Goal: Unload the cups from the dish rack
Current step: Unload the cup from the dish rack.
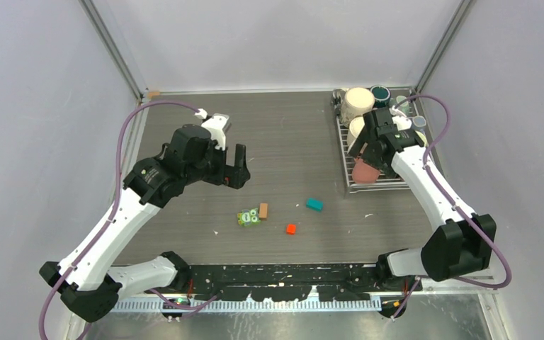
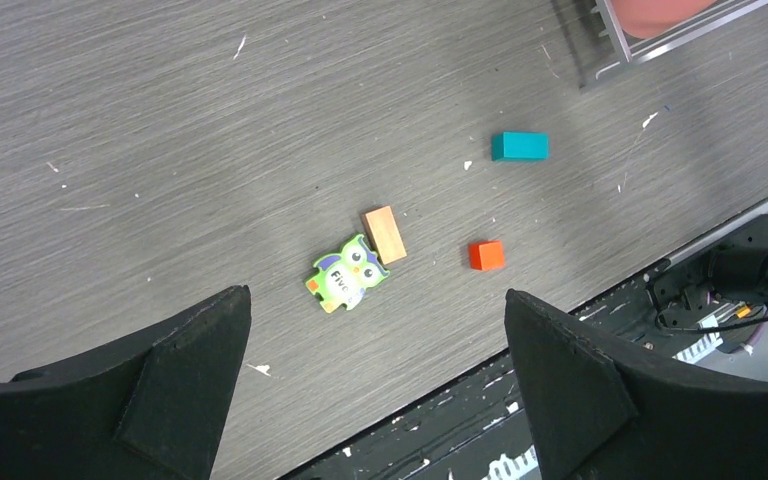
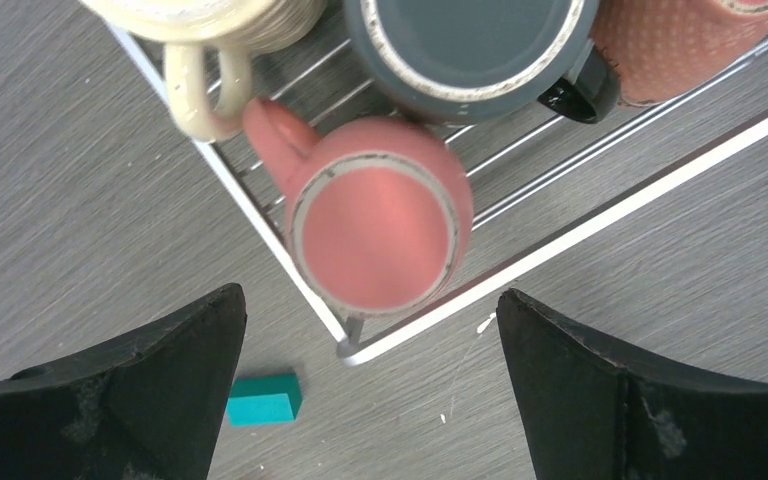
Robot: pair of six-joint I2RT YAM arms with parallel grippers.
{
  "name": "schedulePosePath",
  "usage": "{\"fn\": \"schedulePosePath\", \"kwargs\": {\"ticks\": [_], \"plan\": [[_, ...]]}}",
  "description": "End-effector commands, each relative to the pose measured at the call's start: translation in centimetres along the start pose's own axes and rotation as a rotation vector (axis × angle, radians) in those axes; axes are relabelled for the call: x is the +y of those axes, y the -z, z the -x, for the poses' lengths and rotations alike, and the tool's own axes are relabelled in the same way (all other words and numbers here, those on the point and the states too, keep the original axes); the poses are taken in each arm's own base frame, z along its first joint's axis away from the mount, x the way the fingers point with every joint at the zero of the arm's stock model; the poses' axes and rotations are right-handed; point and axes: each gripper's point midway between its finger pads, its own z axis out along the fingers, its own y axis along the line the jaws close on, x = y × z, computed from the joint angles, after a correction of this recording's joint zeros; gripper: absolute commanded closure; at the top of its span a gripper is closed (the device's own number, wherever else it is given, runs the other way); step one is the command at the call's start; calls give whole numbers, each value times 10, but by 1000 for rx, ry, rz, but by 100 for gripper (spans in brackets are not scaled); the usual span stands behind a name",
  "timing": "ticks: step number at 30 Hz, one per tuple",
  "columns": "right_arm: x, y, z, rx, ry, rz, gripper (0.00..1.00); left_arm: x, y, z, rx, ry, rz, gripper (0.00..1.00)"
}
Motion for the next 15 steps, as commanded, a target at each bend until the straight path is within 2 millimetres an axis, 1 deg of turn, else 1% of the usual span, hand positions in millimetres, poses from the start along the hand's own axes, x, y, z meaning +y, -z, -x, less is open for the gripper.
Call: {"fn": "schedulePosePath", "kwargs": {"ticks": [1, 2, 3, 10, 12, 15], "plan": [[3, -8, 13, -25, 8, 31, 0, -3, 0, 1, -9, -22, -27, 0], [3, -10, 14, -27, 12, 28, 0, -3, -1, 1, -6, -21, -26, 0], [4, -12, 14, -24, 25, 31, 0, -8, -1, -1, 4, -21, -53, 0], [6, -33, 12, -4, 83, 12, 0, -9, -2, -5, 21, -23, -66, 0], [0, -37, 13, -10, 91, -13, 0, -10, -3, -7, 28, -20, -68, 0], [-4, -44, 13, -13, 96, -20, 0, -11, -3, -8, 34, -13, -72, 0]]}}
